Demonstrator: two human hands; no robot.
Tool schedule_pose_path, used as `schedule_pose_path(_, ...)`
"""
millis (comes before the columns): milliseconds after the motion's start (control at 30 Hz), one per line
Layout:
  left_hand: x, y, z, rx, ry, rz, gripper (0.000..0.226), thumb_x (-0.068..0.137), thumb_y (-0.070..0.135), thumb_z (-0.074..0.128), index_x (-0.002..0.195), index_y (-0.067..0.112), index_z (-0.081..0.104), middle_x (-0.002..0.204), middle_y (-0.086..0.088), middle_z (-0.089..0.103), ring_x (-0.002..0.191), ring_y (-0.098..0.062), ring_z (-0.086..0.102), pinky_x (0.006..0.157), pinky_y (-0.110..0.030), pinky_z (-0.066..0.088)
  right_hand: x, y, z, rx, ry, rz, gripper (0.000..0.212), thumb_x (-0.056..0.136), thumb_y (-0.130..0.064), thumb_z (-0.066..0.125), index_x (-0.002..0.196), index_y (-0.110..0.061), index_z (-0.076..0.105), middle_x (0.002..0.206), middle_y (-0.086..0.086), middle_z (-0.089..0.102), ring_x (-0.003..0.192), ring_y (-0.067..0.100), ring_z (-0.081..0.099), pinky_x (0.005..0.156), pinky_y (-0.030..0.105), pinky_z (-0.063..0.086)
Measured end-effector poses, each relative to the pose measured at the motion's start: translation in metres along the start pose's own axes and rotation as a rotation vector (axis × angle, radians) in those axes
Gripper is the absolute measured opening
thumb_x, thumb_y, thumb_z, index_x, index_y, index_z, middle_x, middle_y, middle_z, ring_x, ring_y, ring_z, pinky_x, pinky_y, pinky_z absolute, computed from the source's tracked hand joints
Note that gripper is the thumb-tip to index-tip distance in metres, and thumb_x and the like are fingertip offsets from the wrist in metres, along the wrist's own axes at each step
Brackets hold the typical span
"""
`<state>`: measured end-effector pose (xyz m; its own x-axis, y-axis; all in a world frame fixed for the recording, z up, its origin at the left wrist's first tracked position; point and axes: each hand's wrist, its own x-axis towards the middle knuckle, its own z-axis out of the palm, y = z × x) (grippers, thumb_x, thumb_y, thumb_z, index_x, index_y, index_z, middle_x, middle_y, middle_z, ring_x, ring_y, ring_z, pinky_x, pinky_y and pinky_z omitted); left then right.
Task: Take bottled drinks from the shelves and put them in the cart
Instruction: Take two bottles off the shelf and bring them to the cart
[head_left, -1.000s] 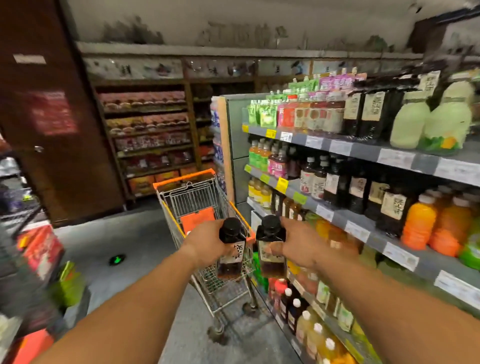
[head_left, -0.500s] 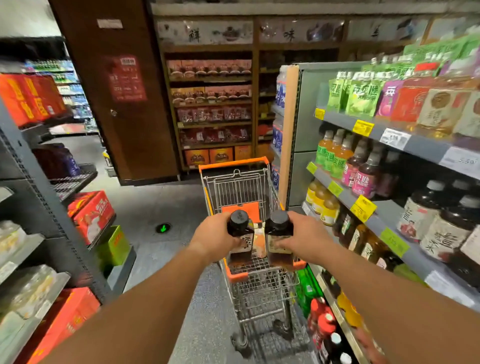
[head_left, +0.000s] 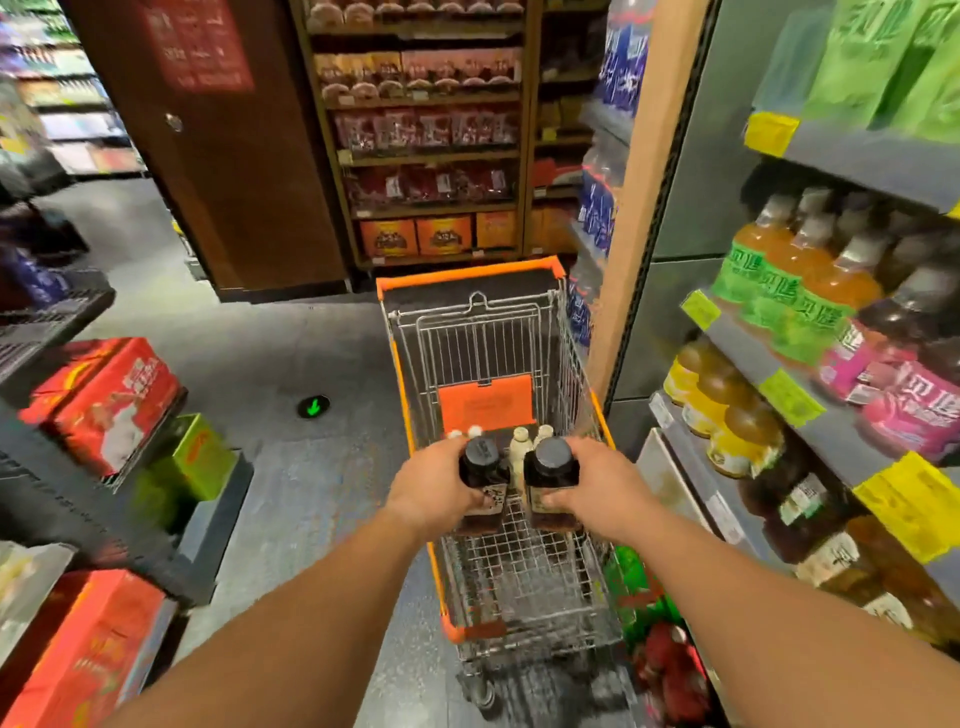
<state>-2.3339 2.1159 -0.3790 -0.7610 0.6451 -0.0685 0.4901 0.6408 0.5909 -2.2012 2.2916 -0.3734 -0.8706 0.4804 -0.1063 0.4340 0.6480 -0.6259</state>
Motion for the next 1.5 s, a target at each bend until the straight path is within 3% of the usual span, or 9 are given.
schedule_pose_path(267, 0.109, -0.050, 0.087, 0.016, -0.008, -0.260, 0.048, 0.069, 0.038, 0.082, 0.111, 0.036, 0.061, 0.109, 0.003, 0.069, 0.100, -0.026, 0.066, 0.080, -0.034, 0.052, 0.149, 0.068, 0.065, -0.021, -0.178, 0.003, 0.067, 0.077, -0.031, 0.083, 0.136, -0.023, 0.053, 0.127, 0.003, 0.054, 0.116, 0.026, 0.053, 0.099, 0.037, 0.044)
schedule_pose_path(400, 0.160, -0.080, 0.136, 0.001, -0.016, -0.399, 0.049, 0.074, 0.033, 0.080, 0.118, 0.035, 0.059, 0.110, 0.003, 0.069, 0.100, -0.026, 0.067, 0.084, -0.036, 0.054, 0.212, 0.103, 0.114, -0.017, -0.242, 0.023, 0.062, 0.075, -0.029, 0.083, 0.131, -0.027, 0.055, 0.117, 0.002, 0.055, 0.109, 0.025, 0.054, 0.094, 0.037, 0.046)
schedule_pose_path(633, 0.222, -0.145, 0.218, -0.008, -0.055, -0.586, 0.040, 0.079, 0.022, 0.074, 0.116, 0.029, 0.061, 0.107, -0.003, 0.070, 0.098, -0.030, 0.067, 0.084, -0.036, 0.055, 0.280, 0.170, 0.207, 0.025, -0.355, 0.040, 0.050, 0.076, -0.016, 0.081, 0.120, -0.028, 0.060, 0.107, -0.001, 0.057, 0.094, 0.016, 0.052, 0.085, 0.025, 0.040)
schedule_pose_path(867, 0.257, -0.211, 0.284, -0.001, -0.030, -0.699, 0.031, 0.085, 0.012, 0.061, 0.112, 0.026, 0.064, 0.108, -0.006, 0.068, 0.100, -0.031, 0.066, 0.084, -0.033, 0.051, 0.323, 0.215, 0.296, 0.063, -0.506, 0.088, 0.050, 0.082, -0.012, 0.076, 0.129, -0.017, 0.059, 0.119, 0.005, 0.065, 0.106, 0.020, 0.060, 0.093, 0.026, 0.045)
schedule_pose_path(1067, 0.271, -0.246, 0.313, -0.132, 0.013, -0.815, 0.026, 0.089, 0.012, 0.058, 0.110, 0.028, 0.064, 0.106, -0.005, 0.068, 0.095, -0.026, 0.064, 0.078, -0.024, 0.042, 0.343, 0.230, 0.332, 0.000, -0.472, 0.095, 0.051, 0.084, -0.023, 0.072, 0.131, -0.019, 0.054, 0.122, 0.009, 0.058, 0.109, 0.029, 0.056, 0.084, 0.034, 0.044)
schedule_pose_path(1200, 0.286, -0.253, 0.310, -0.282, 0.120, -0.883, 0.022, 0.091, 0.014, 0.057, 0.102, 0.031, 0.067, 0.101, 0.003, 0.071, 0.093, -0.020, 0.063, 0.081, -0.024, 0.045, 0.356, 0.225, 0.336, -0.039, -0.475, 0.083, 0.050, 0.086, -0.022, 0.069, 0.133, -0.018, 0.053, 0.125, 0.010, 0.057, 0.111, 0.030, 0.055, 0.091, 0.038, 0.047)
schedule_pose_path(1300, 0.288, -0.255, 0.308, -0.293, 0.113, -0.910, 0.042, 0.090, 0.008, 0.049, 0.126, 0.028, 0.060, 0.119, -0.001, 0.068, 0.106, -0.023, 0.062, 0.099, -0.032, 0.047, 0.358, 0.221, 0.338, -0.060, -0.484, 0.092, 0.050, 0.086, -0.022, 0.068, 0.133, -0.019, 0.052, 0.124, 0.009, 0.057, 0.111, 0.029, 0.056, 0.092, 0.036, 0.047)
schedule_pose_path(1400, 0.291, -0.256, 0.309, -0.232, 0.091, -0.907, 0.051, 0.088, 0.005, 0.046, 0.132, 0.031, 0.054, 0.120, -0.001, 0.067, 0.104, -0.024, 0.061, 0.094, -0.030, 0.046, 0.358, 0.217, 0.338, -0.079, -0.449, 0.117, 0.056, 0.086, -0.017, 0.068, 0.137, -0.025, 0.048, 0.119, 0.005, 0.058, 0.107, 0.025, 0.059, 0.088, 0.027, 0.044)
schedule_pose_path(1500, 0.296, -0.254, 0.308, -0.252, 0.078, -0.932, 0.051, 0.089, 0.003, 0.048, 0.130, 0.032, 0.051, 0.119, -0.002, 0.066, 0.098, -0.024, 0.057, 0.086, -0.027, 0.041, 0.358, 0.213, 0.338, 0.031, -0.413, 0.173, 0.068, 0.082, -0.017, 0.075, 0.141, -0.023, 0.042, 0.126, 0.004, 0.060, 0.114, 0.026, 0.059, 0.097, 0.033, 0.047)
